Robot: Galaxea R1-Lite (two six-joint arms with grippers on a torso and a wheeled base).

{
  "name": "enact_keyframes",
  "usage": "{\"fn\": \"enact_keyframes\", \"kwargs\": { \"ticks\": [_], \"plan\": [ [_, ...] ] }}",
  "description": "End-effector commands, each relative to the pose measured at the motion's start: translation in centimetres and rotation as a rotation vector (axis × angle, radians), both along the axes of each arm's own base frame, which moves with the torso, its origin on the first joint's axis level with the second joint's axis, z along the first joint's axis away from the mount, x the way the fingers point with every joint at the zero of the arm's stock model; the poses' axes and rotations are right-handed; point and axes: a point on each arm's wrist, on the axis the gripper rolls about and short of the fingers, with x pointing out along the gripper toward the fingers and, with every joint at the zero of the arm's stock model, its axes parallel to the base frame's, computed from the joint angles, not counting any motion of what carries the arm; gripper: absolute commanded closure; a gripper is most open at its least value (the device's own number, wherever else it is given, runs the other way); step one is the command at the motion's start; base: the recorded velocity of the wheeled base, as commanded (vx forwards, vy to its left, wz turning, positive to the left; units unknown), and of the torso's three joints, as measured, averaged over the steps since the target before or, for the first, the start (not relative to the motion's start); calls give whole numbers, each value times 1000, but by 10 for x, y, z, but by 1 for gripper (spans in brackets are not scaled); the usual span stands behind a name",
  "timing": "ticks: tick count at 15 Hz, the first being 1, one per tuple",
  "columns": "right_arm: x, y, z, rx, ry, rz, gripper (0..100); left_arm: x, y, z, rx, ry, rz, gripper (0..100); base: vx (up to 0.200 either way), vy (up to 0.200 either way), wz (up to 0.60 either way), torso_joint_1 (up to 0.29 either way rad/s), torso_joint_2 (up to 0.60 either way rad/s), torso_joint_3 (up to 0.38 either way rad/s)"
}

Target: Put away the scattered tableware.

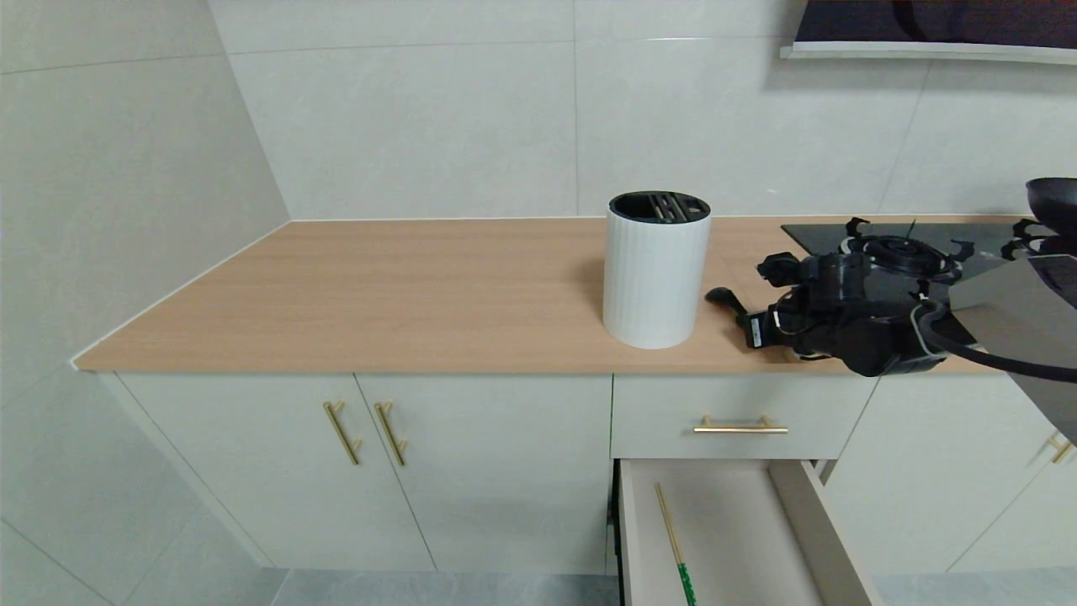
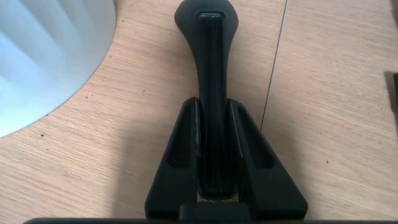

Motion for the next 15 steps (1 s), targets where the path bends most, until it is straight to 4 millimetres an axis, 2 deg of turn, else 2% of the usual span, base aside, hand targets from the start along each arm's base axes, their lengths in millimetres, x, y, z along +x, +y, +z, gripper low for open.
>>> {"fn": "enact_keyframes", "kwargs": {
  "ticks": [1,4,7,8,11,15],
  "plan": [
    [-2,0,7,3,-10,0,100,0,0,0,1,0,1,0,0,0,0,0,0,0],
    [-16,2,34,-4,-12,-34,100,0,0,0,1,0,1,0,0,0,0,0,0,0],
    [-41,10,57,35,14,-109,100,0,0,0,1,0,1,0,0,0,0,0,0,0],
    [-58,10,68,69,19,-148,100,0,0,0,-1,0,1,0,0,0,0,0,0,0],
    [-107,11,82,65,40,-180,100,0,0,0,-1,0,1,0,0,0,0,0,0,0],
    [-170,18,95,98,94,-181,100,0,0,0,1,0,1,0,0,0,0,0,0,0]
  ]
}}
